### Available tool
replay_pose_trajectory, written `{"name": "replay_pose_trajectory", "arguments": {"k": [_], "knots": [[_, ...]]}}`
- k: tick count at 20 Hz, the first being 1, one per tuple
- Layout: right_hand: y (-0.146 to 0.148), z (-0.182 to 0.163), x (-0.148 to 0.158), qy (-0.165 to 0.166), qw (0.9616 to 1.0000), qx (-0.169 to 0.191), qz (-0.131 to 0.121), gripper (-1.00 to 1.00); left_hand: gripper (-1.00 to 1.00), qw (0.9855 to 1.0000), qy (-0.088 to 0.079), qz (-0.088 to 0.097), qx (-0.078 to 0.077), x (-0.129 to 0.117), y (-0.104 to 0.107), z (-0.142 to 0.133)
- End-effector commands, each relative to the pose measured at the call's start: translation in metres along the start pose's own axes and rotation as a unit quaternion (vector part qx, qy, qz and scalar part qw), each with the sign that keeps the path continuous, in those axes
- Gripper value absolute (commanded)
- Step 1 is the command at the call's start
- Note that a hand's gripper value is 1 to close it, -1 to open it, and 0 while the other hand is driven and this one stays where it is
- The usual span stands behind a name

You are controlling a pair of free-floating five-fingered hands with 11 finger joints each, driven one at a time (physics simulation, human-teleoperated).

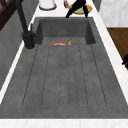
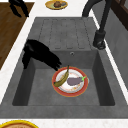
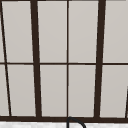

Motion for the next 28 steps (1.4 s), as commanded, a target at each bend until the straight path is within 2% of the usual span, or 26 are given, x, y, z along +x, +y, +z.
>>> {"name": "replay_pose_trajectory", "arguments": {"k": [1,3,8,9,12,15,17,20,22,24,25,28], "knots": [[0.004,0.011,-0.006,-0.012,0.9996,-0.018,-0.019,-1.00,0.00,1.0000,0.000,0.000,0.000,0.000,0.000,0.000],[0.010,0.013,-0.005,-0.009,0.9999,-0.005,-0.011,-1.00,0.00,1.0000,0.000,0.000,0.000,0.000,0.000,0.000],[0.005,0.010,-0.004,-0.004,1.0000,-0.004,0.002,-1.00,0.00,1.0000,0.000,0.000,0.000,0.000,0.000,0.000],[0.008,0.009,0.008,-0.008,0.9999,-0.004,0.006,-1.00,0.00,1.0000,0.000,0.000,0.000,0.000,0.000,0.000],[0.021,0.014,0.017,-0.028,0.9996,-0.001,-0.006,-1.00,0.00,1.0000,0.000,0.000,0.000,0.000,0.000,0.000],[0.043,0.014,0.026,-0.030,0.9992,-0.015,-0.023,-1.00,0.00,1.0000,0.000,0.000,0.000,0.000,0.000,0.000],[0.055,0.017,0.034,-0.031,0.9990,-0.021,-0.023,-1.00,0.00,1.0000,0.000,0.000,0.000,0.000,0.000,0.000],[0.064,0.019,0.045,-0.039,0.9989,-0.003,-0.025,-1.00,0.00,1.0000,0.000,0.000,0.000,0.000,0.000,0.000],[0.068,0.004,0.056,-0.044,0.9986,0.024,-0.015,-1.00,0.00,1.0000,0.000,0.000,0.000,0.000,0.000,0.000],[0.072,-0.018,0.062,-0.047,0.9982,0.034,-0.012,-1.00,0.00,1.0000,0.000,0.000,0.000,0.000,0.000,0.000],[0.069,-0.034,0.063,-0.052,0.9976,0.040,-0.021,-1.00,0.00,1.0000,0.000,0.000,0.000,0.000,0.000,0.000],[0.075,-0.058,0.066,-0.066,0.9965,0.051,-0.010,-1.00,0.00,1.0000,0.000,0.000,0.000,0.000,0.000,0.000]]}}
